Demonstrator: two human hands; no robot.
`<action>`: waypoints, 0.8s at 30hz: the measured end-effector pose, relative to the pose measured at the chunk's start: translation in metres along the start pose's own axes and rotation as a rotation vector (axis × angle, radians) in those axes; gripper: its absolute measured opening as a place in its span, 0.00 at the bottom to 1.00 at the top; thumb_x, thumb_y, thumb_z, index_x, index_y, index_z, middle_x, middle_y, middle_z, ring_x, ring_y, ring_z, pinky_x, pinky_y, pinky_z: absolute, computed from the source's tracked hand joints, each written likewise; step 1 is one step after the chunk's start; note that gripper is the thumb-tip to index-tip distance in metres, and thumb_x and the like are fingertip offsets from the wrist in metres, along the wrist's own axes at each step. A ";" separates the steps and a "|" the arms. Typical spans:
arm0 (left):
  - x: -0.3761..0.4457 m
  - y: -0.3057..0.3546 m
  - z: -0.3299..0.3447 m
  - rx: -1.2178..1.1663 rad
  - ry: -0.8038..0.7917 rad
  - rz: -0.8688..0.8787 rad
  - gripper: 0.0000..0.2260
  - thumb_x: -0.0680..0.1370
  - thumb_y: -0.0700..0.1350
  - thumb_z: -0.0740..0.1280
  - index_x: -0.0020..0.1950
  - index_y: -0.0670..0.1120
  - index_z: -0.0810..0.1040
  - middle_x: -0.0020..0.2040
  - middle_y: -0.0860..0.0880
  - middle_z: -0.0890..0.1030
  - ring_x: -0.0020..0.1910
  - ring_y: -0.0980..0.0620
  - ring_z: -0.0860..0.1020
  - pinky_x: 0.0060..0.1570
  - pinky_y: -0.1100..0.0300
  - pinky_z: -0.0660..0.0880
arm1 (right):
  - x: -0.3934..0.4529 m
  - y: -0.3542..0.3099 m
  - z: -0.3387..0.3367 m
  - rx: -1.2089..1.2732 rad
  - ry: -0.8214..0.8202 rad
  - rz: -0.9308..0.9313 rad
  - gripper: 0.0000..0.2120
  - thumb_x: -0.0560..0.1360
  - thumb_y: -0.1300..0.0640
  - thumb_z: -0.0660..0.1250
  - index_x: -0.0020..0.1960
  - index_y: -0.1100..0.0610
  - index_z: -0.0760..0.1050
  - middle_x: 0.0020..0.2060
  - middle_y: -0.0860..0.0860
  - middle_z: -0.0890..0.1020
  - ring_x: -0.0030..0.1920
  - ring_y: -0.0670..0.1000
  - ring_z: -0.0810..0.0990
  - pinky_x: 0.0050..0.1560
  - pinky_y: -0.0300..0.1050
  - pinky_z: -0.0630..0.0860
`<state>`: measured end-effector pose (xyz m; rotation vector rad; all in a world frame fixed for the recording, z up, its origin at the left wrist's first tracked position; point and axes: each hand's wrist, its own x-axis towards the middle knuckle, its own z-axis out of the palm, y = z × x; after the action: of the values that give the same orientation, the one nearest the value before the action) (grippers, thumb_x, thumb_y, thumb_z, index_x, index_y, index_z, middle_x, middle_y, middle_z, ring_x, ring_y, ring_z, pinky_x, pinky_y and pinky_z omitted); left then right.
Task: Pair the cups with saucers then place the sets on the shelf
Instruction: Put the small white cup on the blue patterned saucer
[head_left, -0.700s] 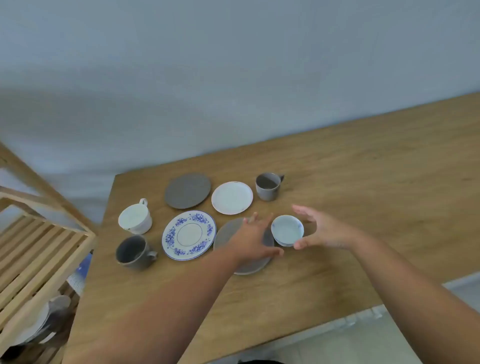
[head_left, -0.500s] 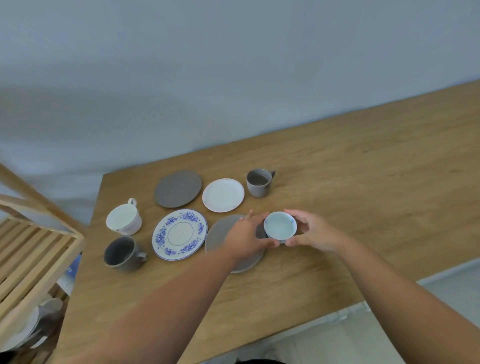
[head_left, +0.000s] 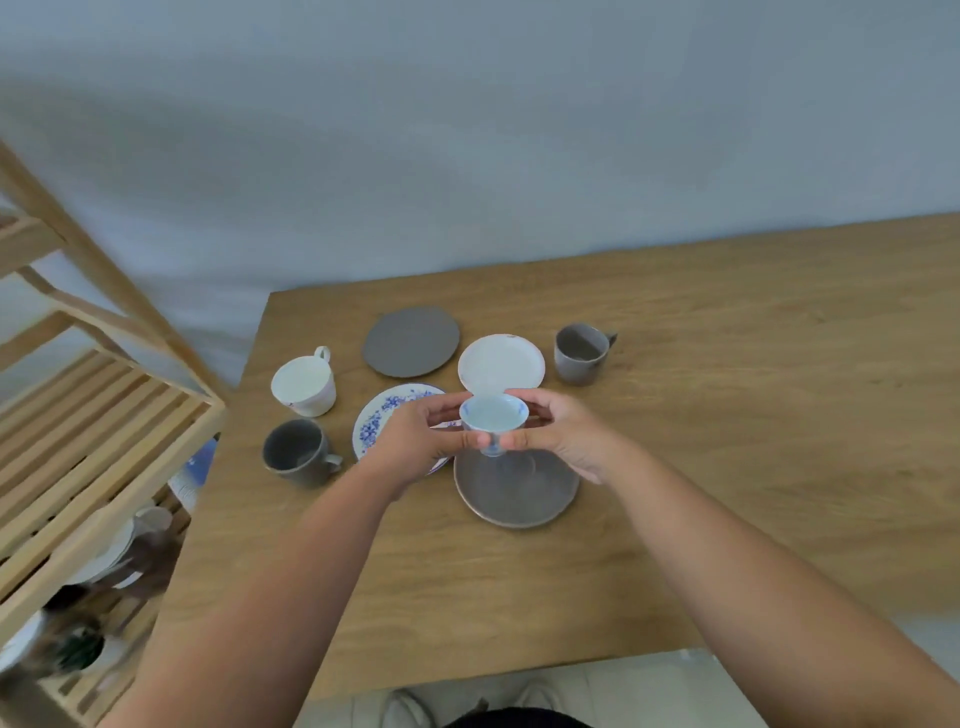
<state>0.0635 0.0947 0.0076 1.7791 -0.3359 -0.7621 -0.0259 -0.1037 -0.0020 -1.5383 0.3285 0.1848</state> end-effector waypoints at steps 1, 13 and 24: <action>-0.004 0.001 -0.011 0.008 0.022 -0.014 0.31 0.63 0.43 0.82 0.64 0.47 0.79 0.57 0.52 0.84 0.57 0.57 0.82 0.55 0.63 0.78 | 0.009 -0.003 0.011 -0.011 -0.025 -0.006 0.34 0.63 0.61 0.80 0.66 0.55 0.74 0.58 0.51 0.82 0.60 0.48 0.80 0.64 0.48 0.75; -0.002 -0.005 -0.095 0.236 0.111 -0.156 0.31 0.59 0.43 0.83 0.61 0.54 0.82 0.54 0.54 0.86 0.56 0.56 0.82 0.64 0.51 0.75 | 0.073 -0.021 0.084 -0.200 -0.121 -0.011 0.31 0.58 0.56 0.82 0.59 0.45 0.78 0.55 0.45 0.83 0.60 0.48 0.78 0.66 0.51 0.73; -0.004 -0.004 -0.095 0.568 0.137 -0.060 0.32 0.66 0.39 0.79 0.69 0.52 0.76 0.57 0.50 0.85 0.54 0.48 0.84 0.53 0.45 0.81 | 0.075 -0.010 0.091 -0.319 -0.040 -0.006 0.42 0.58 0.55 0.82 0.69 0.48 0.70 0.60 0.44 0.79 0.60 0.47 0.78 0.61 0.48 0.76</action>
<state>0.1209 0.1693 0.0218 2.3714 -0.4376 -0.6161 0.0565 -0.0196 -0.0164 -1.8473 0.2717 0.2723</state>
